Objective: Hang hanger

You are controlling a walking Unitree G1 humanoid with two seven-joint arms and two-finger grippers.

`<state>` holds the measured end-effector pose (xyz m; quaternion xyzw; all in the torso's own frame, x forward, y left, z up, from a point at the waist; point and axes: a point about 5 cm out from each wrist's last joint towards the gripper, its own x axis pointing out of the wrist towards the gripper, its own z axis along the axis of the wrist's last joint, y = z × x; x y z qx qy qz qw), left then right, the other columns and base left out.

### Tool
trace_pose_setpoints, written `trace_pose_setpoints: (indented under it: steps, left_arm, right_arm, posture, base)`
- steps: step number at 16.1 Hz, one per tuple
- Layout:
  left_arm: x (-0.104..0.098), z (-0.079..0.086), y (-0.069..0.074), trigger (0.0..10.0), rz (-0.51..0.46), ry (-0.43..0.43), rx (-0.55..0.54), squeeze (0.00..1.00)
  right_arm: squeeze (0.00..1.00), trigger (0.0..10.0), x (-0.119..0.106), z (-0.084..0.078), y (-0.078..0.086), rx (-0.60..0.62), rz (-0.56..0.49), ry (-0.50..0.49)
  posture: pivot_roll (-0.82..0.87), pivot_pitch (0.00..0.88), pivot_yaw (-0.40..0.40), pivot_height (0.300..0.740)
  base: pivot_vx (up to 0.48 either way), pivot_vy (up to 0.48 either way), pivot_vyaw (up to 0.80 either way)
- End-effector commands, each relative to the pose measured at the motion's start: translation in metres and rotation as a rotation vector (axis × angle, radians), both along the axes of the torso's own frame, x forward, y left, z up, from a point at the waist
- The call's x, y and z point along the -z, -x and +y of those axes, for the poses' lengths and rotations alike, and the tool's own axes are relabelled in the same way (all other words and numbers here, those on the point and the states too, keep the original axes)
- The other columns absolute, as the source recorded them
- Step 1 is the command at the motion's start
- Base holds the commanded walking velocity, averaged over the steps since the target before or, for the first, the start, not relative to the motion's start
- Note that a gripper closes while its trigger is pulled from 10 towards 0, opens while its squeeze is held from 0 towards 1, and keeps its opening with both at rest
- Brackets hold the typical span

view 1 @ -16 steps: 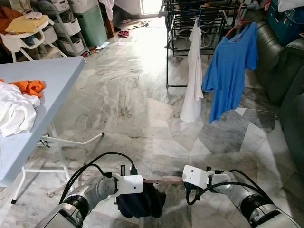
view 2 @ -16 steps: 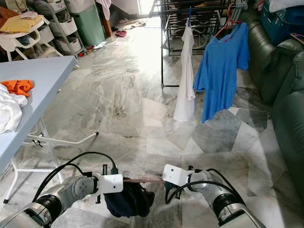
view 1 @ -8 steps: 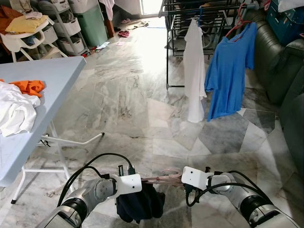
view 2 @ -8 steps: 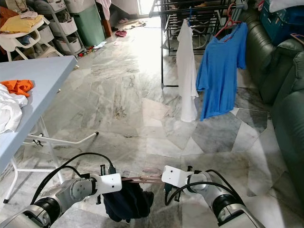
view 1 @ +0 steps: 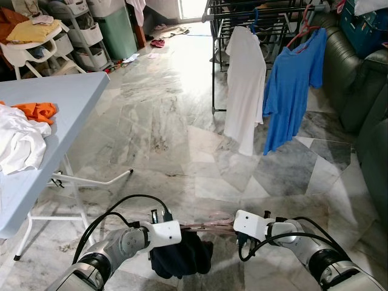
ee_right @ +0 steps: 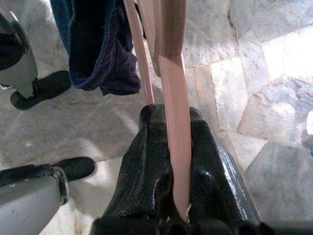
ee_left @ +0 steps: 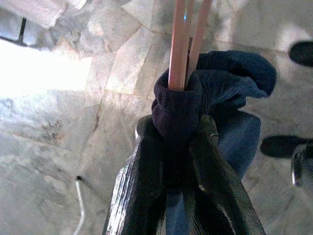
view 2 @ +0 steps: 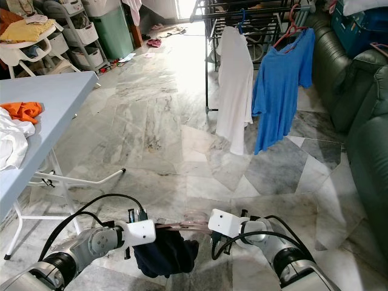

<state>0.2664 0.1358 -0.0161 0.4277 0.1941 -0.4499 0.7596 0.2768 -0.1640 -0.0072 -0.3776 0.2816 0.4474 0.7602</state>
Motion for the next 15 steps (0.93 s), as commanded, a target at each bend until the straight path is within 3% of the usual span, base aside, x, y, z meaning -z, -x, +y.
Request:
trace_pose_setpoints:
  steps: [1,3,5,6,7,8,9,10,11,12,13,15]
  left_arm:
    - [-0.001,-0.002,-0.001,10.0,0.004,0.041,-0.027,0.0]
    - [0.003,-0.004,0.002,10.0,0.037,0.097,-0.12,0.0]
    - [0.01,-0.011,0.01,10.0,0.068,0.15,-0.187,0.0]
    - [0.012,-0.014,0.012,10.0,0.074,0.164,-0.201,0.0]
    - [0.015,-0.019,0.015,10.0,0.09,0.197,-0.234,0.0]
    - [0.016,-0.023,0.017,10.0,0.098,0.22,-0.254,0.0]
    - [0.018,-0.027,0.02,10.0,0.103,0.236,-0.271,0.0]
    - [0.019,-0.028,0.021,10.0,0.109,0.246,-0.282,0.0]
    - [0.019,-0.029,0.021,10.0,0.109,0.251,-0.289,0.0]
    - [0.019,-0.029,0.021,10.0,0.107,0.253,-0.293,0.0]
    - [0.018,-0.028,0.02,10.0,0.1,0.26,-0.295,0.0]
    - [0.012,-0.024,0.014,10.0,0.073,0.268,-0.285,0.0]
  right_arm:
    - [0.0,0.0,-0.01,0.011,-0.012,0.038,-0.053,-0.069]
    - [0.0,0.0,-0.009,0.012,-0.01,0.042,-0.034,-0.083]
    - [0.0,1.9,-0.008,0.015,-0.009,0.024,-0.008,-0.087]
    - [0.0,1.9,-0.008,0.015,-0.009,0.016,-0.001,-0.085]
    - [0.0,3.6,-0.008,0.016,-0.009,0.005,0.009,-0.083]
    - [0.0,3.3,-0.008,0.018,-0.009,-0.005,0.017,-0.084]
    - [0.0,4.1,-0.008,0.02,-0.009,-0.014,0.021,-0.081]
    - [0.0,5.5,-0.008,0.022,-0.009,-0.016,0.023,-0.082]
    - [0.0,4.7,-0.008,0.024,-0.008,-0.026,0.029,-0.087]
    - [0.0,4.5,-0.008,0.026,-0.008,-0.03,0.031,-0.089]
    - [0.0,0.0,-0.008,0.027,-0.008,-0.027,0.032,-0.1]
    - [0.0,0.0,-0.008,0.028,-0.008,-0.016,0.03,-0.11]
  posture:
    - [-0.17,0.0,0.119,0.74]
    - [-0.17,0.0,0.084,0.74]
    - [-0.16,0.0,0.038,0.74]
    - [-0.15,0.0,0.01,0.74]
    - [-0.14,0.0,-0.013,0.74]
    - [-0.13,0.0,-0.031,0.74]
    - [-0.13,0.0,-0.046,0.74]
    - [-0.12,0.0,-0.055,0.74]
    - [-0.12,0.0,-0.06,0.74]
    - [-0.11,0.0,-0.059,0.74]
    - [-0.11,0.0,-0.052,0.74]
    - [-0.12,0.0,-0.04,0.74]
  base:
    - [0.0,0.0,0.0]
    - [0.0,0.0,0.0]
    - [0.0,0.0,0.0]
    - [0.0,0.0,0.0]
    - [0.0,0.0,0.0]
    - [0.0,0.0,0.0]
    - [0.0,0.0,0.0]
    - [0.0,0.0,0.0]
    - [0.0,0.0,0.0]
    - [0.0,0.0,0.0]
    - [0.0,0.0,0.0]
    - [0.0,0.0,0.0]
